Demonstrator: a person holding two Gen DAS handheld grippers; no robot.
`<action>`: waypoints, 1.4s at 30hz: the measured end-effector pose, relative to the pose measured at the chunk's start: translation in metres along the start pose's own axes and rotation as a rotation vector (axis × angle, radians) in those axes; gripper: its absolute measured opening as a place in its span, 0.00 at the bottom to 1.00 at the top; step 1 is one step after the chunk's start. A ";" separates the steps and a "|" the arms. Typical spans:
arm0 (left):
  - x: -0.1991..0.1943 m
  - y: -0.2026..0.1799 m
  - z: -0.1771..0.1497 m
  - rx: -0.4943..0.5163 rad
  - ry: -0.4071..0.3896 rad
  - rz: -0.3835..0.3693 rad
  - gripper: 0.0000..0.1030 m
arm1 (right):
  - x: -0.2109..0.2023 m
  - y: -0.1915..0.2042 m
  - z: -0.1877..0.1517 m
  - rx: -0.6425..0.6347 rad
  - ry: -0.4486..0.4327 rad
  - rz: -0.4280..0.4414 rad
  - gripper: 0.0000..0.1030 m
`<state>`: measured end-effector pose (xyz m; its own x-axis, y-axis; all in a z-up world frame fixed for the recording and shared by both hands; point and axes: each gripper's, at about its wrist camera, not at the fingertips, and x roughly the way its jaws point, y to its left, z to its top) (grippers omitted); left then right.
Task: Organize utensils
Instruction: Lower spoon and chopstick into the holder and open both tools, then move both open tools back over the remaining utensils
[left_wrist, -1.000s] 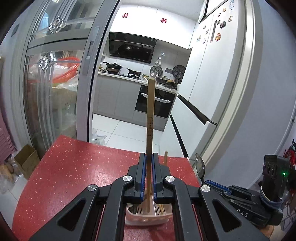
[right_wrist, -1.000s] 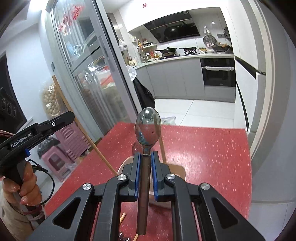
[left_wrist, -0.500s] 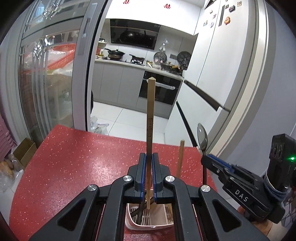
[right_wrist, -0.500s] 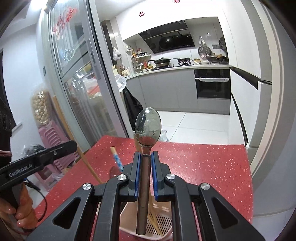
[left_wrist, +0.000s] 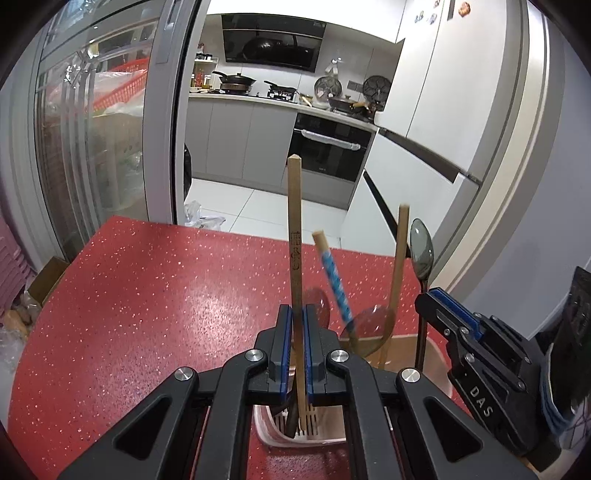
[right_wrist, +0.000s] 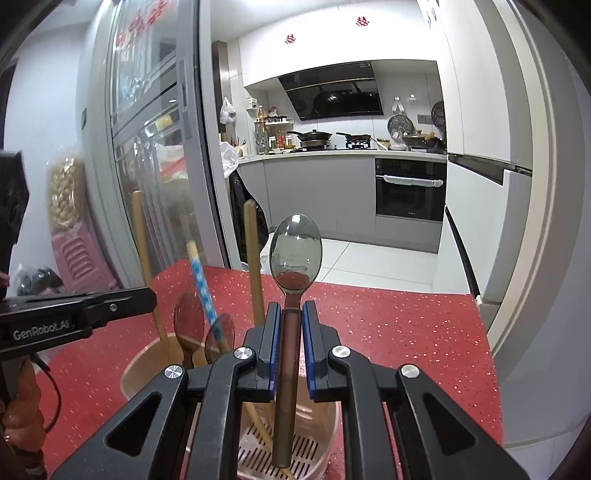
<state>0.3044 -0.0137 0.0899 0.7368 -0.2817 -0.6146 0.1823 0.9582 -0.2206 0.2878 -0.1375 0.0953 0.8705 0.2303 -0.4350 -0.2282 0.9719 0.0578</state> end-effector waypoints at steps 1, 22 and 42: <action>0.002 -0.001 -0.002 0.007 0.004 0.005 0.31 | 0.000 0.003 -0.004 -0.014 -0.001 -0.002 0.12; -0.013 -0.003 -0.028 0.046 0.003 0.070 0.31 | -0.010 -0.001 -0.011 0.034 0.113 0.055 0.37; -0.048 0.016 -0.092 -0.005 0.123 0.136 0.31 | -0.067 0.023 -0.045 0.108 0.277 0.115 0.60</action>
<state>0.2120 0.0107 0.0461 0.6691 -0.1535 -0.7272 0.0826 0.9877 -0.1325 0.2050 -0.1330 0.0856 0.6863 0.3308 -0.6477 -0.2576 0.9434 0.2088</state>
